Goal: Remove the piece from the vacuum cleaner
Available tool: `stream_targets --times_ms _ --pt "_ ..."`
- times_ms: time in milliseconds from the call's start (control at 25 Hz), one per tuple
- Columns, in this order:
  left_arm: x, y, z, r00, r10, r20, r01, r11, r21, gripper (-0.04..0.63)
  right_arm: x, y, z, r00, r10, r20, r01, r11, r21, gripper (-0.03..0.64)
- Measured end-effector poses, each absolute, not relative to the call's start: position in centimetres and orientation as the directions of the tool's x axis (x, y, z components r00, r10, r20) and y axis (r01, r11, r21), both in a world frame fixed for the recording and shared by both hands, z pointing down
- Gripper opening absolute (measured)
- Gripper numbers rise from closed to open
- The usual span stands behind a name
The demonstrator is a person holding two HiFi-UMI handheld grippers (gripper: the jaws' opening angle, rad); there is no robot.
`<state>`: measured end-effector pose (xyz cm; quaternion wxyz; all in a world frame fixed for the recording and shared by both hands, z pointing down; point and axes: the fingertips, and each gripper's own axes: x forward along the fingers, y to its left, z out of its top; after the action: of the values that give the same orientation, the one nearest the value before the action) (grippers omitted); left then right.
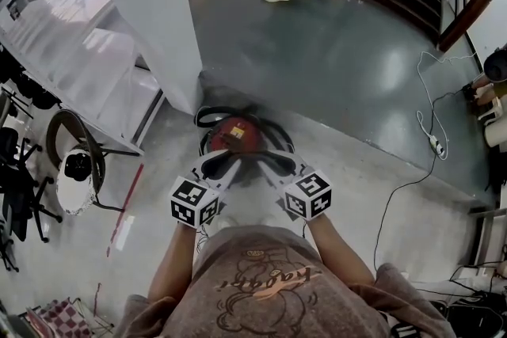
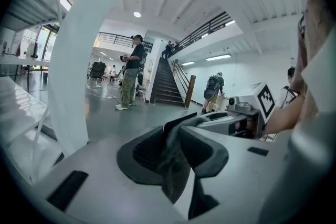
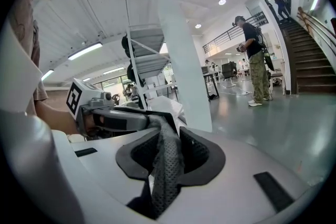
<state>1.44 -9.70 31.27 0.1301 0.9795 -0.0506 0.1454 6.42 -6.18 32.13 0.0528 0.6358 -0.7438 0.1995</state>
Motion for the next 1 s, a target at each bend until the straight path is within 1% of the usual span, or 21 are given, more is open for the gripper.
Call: stream_targets --times_ms 520,1000 --pt "1.1 -9.1 31.3 0.952 -0.071 0.298 -0.151 -0.955 0.254 0.101 6.1 -5.6 32.2 -0.210 -0.918 0.335 -0.965 0.141 -0.219 0.072" --pt "1.2 -8.7 31.5 0.951 -0.086 0.297 -0.169 -0.948 0.268 0.101 6.3 -5.1 32.4 -0.198 -0.922 0.332 -0.964 0.121 -0.238 0.072"
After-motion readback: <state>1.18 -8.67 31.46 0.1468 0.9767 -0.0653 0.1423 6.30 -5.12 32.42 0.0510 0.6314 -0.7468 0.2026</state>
